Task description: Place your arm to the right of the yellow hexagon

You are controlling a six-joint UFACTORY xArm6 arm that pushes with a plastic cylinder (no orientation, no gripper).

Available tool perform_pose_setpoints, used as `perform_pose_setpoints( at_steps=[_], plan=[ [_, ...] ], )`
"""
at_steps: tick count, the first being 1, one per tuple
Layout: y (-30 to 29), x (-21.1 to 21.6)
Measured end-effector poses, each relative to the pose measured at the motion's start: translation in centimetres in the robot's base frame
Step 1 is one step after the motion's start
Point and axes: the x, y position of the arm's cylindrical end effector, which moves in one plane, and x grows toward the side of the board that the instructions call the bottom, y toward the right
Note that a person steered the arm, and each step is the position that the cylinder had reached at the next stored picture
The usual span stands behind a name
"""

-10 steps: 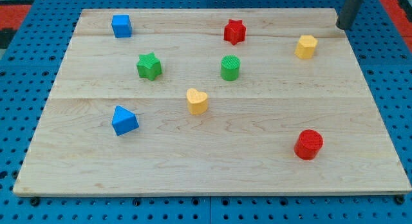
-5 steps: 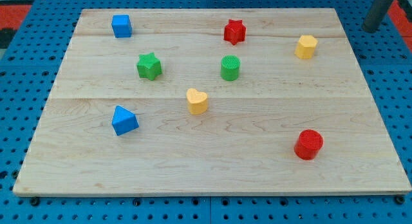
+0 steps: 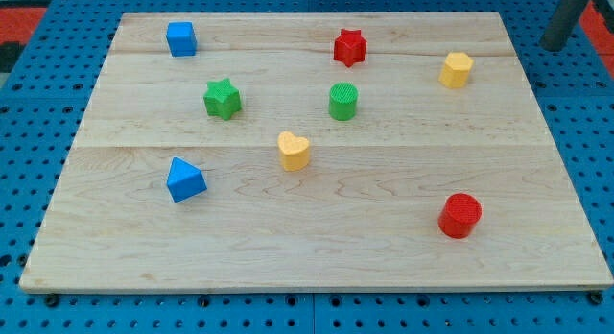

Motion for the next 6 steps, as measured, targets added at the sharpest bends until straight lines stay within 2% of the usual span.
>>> perform_pose_setpoints(
  at_steps=[3,6],
  plan=[
    [-3.3,2.9],
    [-2.9,3.5]
  ],
)
